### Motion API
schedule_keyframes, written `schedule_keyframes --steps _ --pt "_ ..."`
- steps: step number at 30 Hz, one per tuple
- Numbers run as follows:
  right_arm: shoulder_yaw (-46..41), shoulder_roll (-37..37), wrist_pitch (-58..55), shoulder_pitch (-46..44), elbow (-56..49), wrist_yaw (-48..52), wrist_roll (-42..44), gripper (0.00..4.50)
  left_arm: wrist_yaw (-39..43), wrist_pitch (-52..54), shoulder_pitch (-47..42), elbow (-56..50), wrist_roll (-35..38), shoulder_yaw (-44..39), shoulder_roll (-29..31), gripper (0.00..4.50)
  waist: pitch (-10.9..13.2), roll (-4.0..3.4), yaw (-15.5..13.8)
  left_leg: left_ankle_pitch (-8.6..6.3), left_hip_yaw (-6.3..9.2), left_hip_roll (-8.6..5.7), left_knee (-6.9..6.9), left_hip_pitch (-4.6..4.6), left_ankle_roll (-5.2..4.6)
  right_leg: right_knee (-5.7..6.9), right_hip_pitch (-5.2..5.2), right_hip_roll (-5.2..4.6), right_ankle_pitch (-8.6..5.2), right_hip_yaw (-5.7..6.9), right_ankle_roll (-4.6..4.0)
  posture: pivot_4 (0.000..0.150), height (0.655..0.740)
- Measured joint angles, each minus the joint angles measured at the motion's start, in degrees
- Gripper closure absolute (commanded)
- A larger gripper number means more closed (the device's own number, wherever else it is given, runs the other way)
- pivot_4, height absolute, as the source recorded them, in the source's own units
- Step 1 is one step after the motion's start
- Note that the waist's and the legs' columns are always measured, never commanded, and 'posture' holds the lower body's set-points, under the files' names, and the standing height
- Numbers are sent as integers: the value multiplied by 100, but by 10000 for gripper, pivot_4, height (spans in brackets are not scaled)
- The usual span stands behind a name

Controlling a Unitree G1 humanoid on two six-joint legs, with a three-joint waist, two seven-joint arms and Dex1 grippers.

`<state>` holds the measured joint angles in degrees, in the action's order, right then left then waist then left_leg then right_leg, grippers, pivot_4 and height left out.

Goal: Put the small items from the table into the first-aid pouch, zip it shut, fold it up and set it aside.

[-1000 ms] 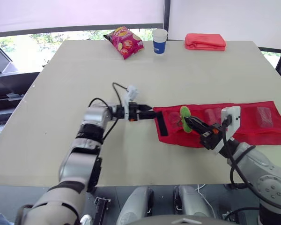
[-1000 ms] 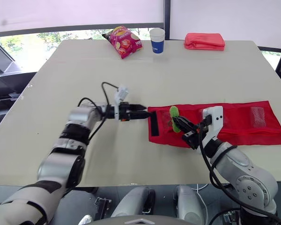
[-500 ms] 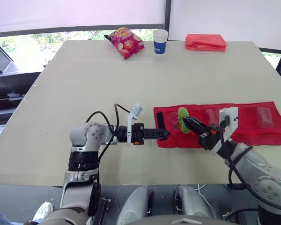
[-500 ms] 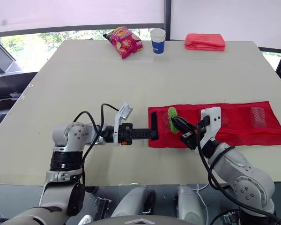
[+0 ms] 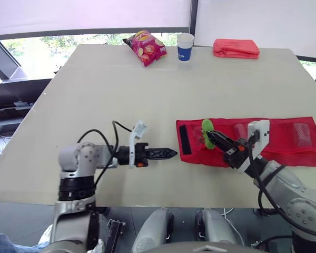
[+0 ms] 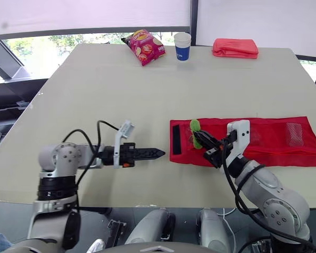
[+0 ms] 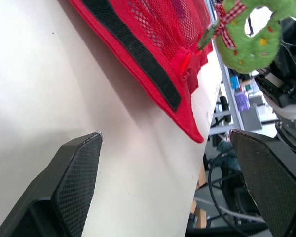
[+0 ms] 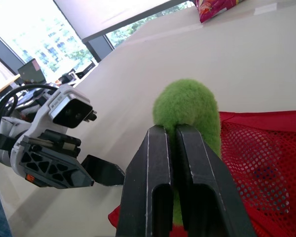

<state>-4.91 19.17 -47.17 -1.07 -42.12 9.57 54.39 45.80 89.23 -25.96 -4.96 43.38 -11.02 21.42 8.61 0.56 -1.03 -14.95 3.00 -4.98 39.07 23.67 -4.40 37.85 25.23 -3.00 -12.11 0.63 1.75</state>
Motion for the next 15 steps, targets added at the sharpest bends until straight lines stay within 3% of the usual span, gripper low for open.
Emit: schedule_keyframes --steps 4,5,6,9,10,13,15 --pt "69 -1 6 -12 2 -18 -8 45000 -664 -252 -105 243 -116 -80 -851 1094 -1 0 12 0 0 1 0 -2 1 3 1 2 0 0 0 1500 7395" --pt "70 0 7 -17 2 -23 -8 45000 -814 -382 -138 323 -159 -98 -991 6715 -2 1 11 1 0 1 0 -3 1 4 0 2 0 0 0 1500 7395" --pt "70 2 7 -22 1 -25 -7 45000 -899 -460 -158 380 -171 -105 -1049 8407 -2 1 12 1 0 1 0 -4 1 4 0 2 0 -1 0 1500 7395" --pt "67 26 9 -19 0 -45 -8 45000 -1158 -627 -245 684 -186 -281 -1108 22005 -2 1 21 1 0 1 0 -3 1 5 2 3 0 -1 0 1500 7395" --pt "67 41 10 -16 0 -53 -8 45000 -1193 -652 -269 734 -184 -322 -1092 28630 -2 1 21 1 0 2 -1 -2 2 5 2 3 0 -1 0 1500 7395" --pt "66 69 28 25 -2 -61 -7 45000 -1164 -725 -282 761 -145 -297 -941 42840 -2 1 20 1 0 1 -1 -2 2 4 2 3 0 -1 -1 1500 7395" --pt "66 121 32 59 -3 -62 -8 45000 -1084 -811 -280 723 -94 -210 -839 44864 -2 1 16 1 0 1 -1 -3 1 4 1 2 0 -1 0 1500 7395"
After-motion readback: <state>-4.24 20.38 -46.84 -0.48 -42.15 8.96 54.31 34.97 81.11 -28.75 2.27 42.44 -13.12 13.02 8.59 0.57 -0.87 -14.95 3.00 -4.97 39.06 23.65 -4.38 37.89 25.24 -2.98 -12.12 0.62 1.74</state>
